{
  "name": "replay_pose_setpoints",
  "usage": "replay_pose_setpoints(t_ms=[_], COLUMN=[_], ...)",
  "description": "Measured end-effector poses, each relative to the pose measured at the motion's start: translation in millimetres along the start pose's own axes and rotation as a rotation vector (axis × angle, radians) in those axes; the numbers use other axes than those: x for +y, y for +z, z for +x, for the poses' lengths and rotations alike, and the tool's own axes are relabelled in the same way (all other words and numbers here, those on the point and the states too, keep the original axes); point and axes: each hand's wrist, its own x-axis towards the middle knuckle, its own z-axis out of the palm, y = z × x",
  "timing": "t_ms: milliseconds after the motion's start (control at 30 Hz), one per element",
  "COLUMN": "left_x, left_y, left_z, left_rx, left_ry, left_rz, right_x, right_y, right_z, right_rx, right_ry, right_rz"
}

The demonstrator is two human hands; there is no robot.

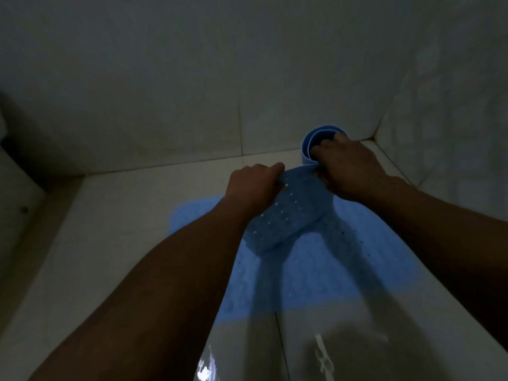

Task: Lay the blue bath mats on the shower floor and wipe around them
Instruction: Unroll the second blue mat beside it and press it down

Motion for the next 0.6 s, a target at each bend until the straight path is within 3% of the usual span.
replay_pose_setpoints(t_ms=[267,600], left_x=[27.9,49.1], left_y=[-10.0,-97.8], left_z=[-77.7,-85.2], left_rx=[-0.054,0.093], left_ry=[-0.124,-0.153], left_rz=[0.005,0.039], right_x=[-21.5,8.0], right_y=[-9.8,-61.6], right_z=[-61.8,-85.8], right_rx=[0.048,0.110], right_ry=[-0.157,-0.062], right_rz=[-0.005,0.269])
